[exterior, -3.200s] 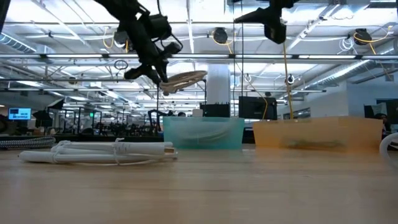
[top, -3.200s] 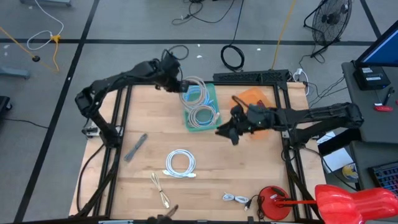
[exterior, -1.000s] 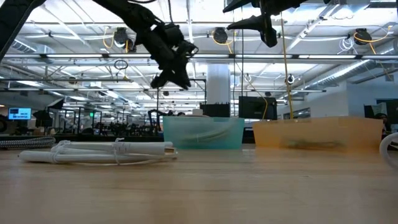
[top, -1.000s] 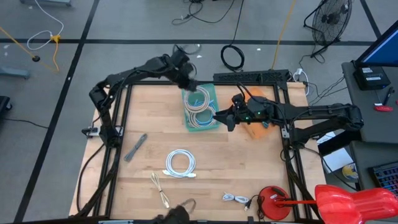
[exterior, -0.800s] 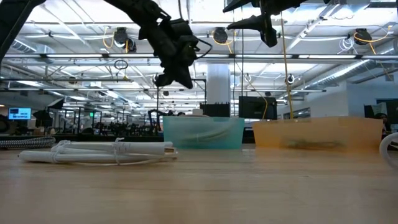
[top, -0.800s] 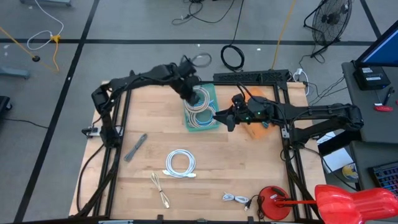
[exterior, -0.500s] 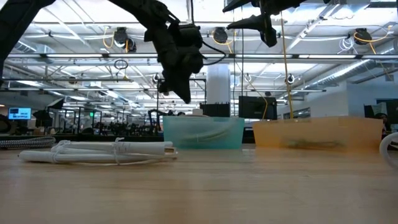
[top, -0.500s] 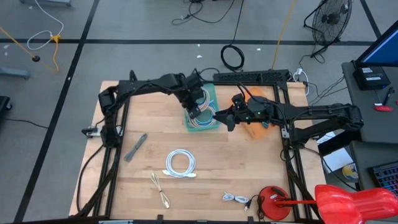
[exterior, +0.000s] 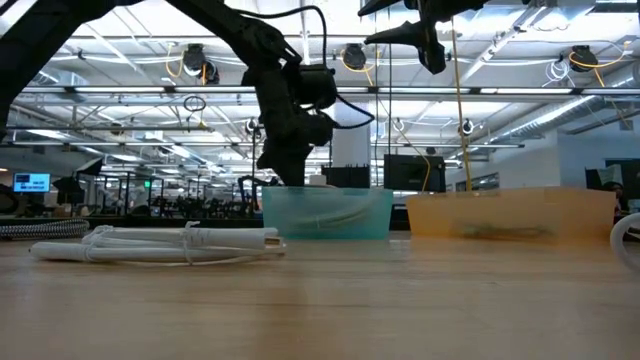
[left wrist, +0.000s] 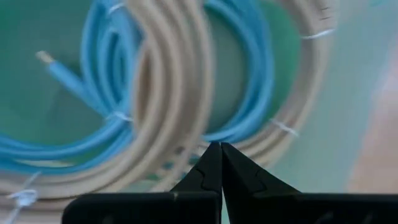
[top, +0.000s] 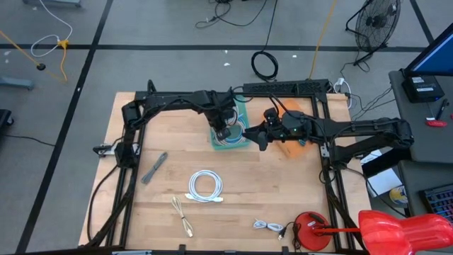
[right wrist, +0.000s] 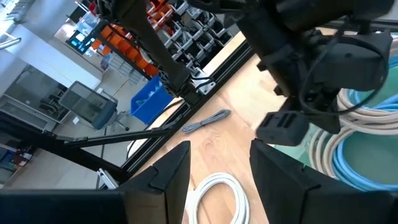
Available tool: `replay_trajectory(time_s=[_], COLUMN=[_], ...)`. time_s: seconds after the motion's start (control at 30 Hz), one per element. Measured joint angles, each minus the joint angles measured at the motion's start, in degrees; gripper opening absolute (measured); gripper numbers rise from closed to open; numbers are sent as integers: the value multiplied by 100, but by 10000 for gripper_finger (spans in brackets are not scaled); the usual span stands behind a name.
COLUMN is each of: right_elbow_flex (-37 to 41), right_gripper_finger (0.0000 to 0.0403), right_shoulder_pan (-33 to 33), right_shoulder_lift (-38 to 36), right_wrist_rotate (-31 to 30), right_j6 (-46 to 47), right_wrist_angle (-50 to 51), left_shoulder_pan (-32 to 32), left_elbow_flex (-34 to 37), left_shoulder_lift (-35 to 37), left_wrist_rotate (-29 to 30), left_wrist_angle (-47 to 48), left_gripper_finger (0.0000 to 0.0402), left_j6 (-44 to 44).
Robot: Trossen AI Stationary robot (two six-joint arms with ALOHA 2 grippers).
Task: Pick & Place USB Port
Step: Put the right brown charger cable into the green bin
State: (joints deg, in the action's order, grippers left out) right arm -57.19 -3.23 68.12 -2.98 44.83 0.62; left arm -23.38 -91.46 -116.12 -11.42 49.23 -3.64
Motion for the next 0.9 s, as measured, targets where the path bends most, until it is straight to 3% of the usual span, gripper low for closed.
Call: replay_trajectory(time_s=[0.2, 0.53, 0.9], right_elbow_flex=[0, 0, 0], right_gripper_finger=[155, 155, 155], right_shoulder_pan=[1, 1, 1], right_shoulder_lift=[0, 0, 0], right_wrist_rotate=[-8, -19, -17], right_j6=[-45, -54, -54], right_wrist_angle=[-20, -46, -52], left_shoulder_pan=[-67, -342, -399], left_elbow_flex=[2, 2, 2], left_shoulder_lift=[-8, -8, 308], left_wrist_rotate=[582, 716, -200], left_wrist_angle=[-230, -553, -452], left_gripper_finger=[0, 0, 0], left_j6=[9, 15, 14])
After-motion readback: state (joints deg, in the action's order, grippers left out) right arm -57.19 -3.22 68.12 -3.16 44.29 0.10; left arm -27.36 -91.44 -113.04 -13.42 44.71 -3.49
